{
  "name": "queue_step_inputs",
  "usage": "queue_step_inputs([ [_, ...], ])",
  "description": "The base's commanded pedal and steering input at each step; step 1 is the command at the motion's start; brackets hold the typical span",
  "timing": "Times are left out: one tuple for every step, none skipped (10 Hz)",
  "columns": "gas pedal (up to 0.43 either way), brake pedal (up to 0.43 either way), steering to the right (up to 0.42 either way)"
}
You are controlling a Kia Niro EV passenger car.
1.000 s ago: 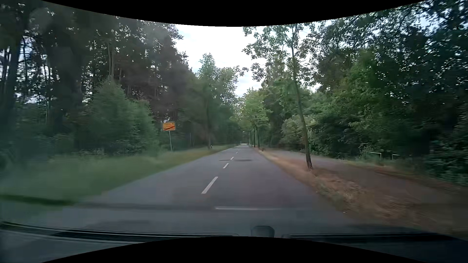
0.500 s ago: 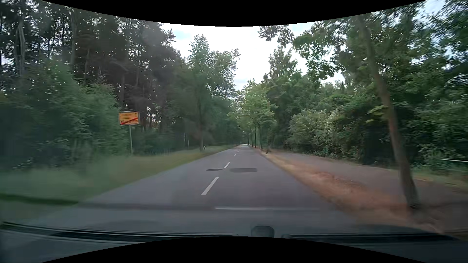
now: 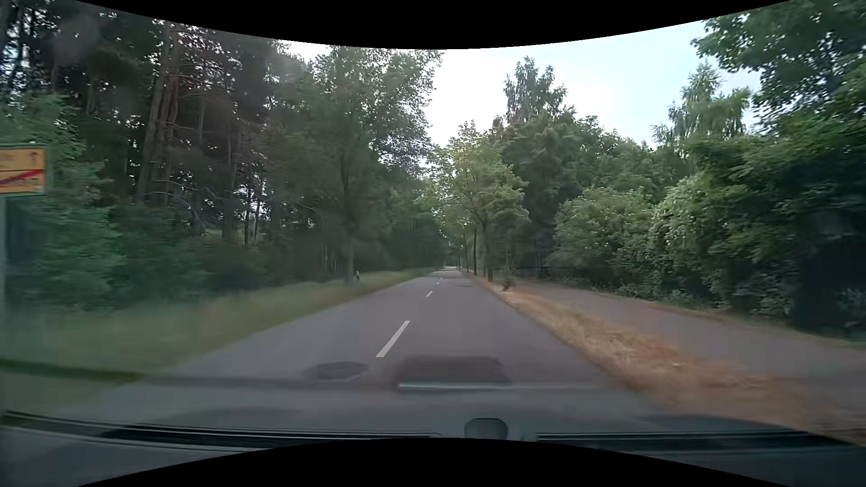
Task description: Follow the waypoints while adhering to traffic rules and regulations
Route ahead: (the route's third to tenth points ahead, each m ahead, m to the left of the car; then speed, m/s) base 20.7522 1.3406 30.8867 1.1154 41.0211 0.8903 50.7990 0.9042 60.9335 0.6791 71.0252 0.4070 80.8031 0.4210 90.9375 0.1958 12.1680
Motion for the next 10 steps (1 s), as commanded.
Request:
queue_step_inputs([
  [0.150,0.000,0.000],
  [0.150,0.000,0.000],
  [0.150,0.000,0.000],
  [0.157,0.000,0.000],
  [0.157,0.000,0.000],
  [0.157,0.000,0.000],
  [0.157,0.000,-0.001],
  [0.157,0.000,0.000],
  [0.157,0.000,0.000],
  [0.157,0.000,0.000],
])
